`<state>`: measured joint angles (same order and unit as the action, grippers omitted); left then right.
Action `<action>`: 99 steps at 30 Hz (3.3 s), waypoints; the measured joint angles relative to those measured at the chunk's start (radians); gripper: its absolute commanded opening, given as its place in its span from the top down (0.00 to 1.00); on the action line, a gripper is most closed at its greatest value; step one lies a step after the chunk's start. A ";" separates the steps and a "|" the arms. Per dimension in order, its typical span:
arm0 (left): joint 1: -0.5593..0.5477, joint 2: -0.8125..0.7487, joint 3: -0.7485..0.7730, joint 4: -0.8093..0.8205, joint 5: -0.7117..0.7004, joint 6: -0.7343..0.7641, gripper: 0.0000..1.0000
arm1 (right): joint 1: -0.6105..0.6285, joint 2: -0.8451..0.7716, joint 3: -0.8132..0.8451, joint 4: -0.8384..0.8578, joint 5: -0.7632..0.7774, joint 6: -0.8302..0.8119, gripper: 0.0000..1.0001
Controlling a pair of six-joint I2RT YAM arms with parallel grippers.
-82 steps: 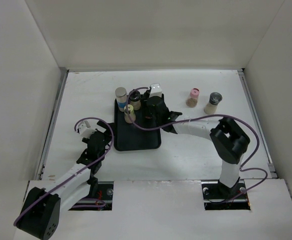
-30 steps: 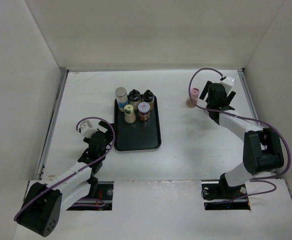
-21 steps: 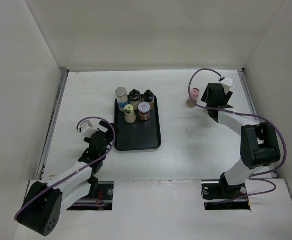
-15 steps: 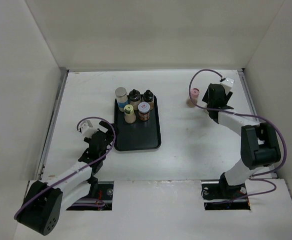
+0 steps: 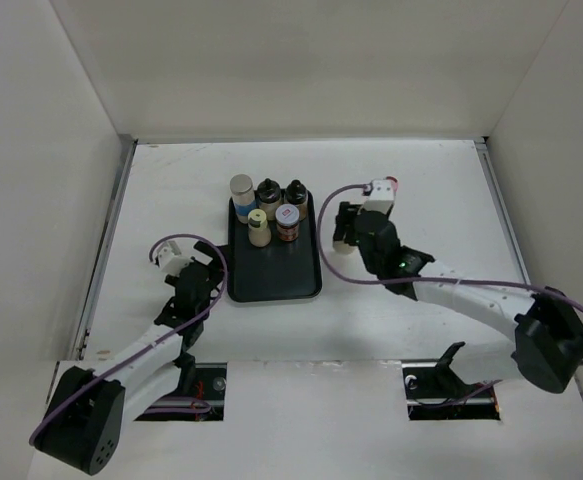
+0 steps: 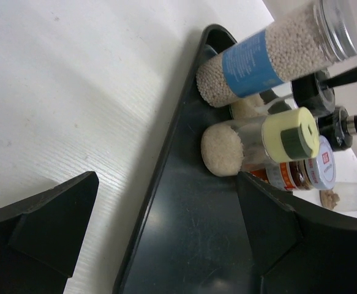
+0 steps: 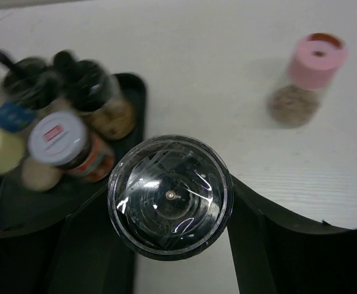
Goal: Organize the condiment bottles
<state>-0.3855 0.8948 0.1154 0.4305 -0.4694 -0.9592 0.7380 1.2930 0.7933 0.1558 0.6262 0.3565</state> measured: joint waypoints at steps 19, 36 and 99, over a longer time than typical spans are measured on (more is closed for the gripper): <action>0.142 -0.080 -0.029 -0.114 0.007 -0.113 0.00 | 0.371 0.649 0.571 0.031 -0.105 -0.074 0.39; 0.136 -0.065 -0.029 -0.144 -0.011 -0.134 0.00 | 0.377 0.730 0.640 0.066 -0.132 -0.045 0.00; 0.126 -0.046 -0.028 -0.121 0.037 -0.087 0.00 | 0.002 0.169 0.178 0.039 -0.148 -0.045 0.58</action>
<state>-0.2600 0.8486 0.0872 0.3099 -0.4320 -1.0466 0.7399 1.4616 0.9710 0.1947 0.4786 0.3119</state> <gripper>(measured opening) 0.997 0.568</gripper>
